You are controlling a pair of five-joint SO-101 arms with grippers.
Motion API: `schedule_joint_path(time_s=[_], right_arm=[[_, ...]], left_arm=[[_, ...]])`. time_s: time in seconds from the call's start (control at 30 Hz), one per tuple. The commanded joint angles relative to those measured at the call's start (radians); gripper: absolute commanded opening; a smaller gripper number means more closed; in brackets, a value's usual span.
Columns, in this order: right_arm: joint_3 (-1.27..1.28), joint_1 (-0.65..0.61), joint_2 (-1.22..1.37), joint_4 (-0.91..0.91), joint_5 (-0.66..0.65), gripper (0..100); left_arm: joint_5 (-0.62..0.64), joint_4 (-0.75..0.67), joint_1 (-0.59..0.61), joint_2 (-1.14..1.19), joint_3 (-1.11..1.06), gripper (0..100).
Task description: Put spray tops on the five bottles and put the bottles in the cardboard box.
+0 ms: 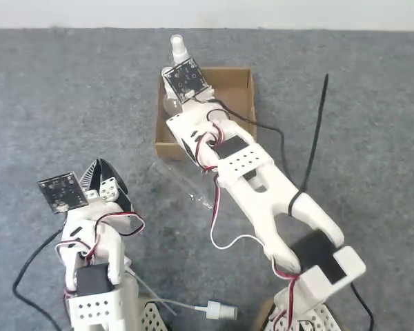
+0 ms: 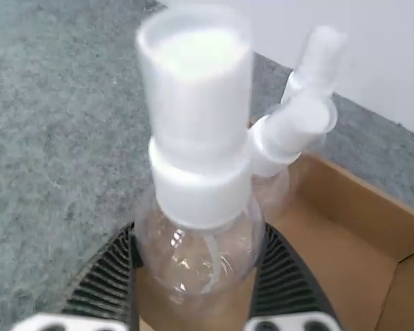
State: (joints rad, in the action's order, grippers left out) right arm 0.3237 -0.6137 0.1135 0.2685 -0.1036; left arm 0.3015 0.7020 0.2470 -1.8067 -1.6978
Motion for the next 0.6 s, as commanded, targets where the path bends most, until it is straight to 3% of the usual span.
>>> schedule_joint_path(time_s=[0.0, 0.17, 0.57], right_arm=[[-0.078, 0.013, -0.008, -0.031, 0.015, 0.6], [-0.077, 0.015, 0.044, -0.081, 0.115, 0.6], [-0.077, 0.013, 0.13, -0.124, 0.121, 0.8]], left_arm=[[-0.011, -0.029, 0.002, -0.014, 0.013, 1], [-0.011, -0.029, 0.002, -0.014, 0.013, 1], [-0.011, -0.028, 0.002, -0.012, 0.013, 1]])
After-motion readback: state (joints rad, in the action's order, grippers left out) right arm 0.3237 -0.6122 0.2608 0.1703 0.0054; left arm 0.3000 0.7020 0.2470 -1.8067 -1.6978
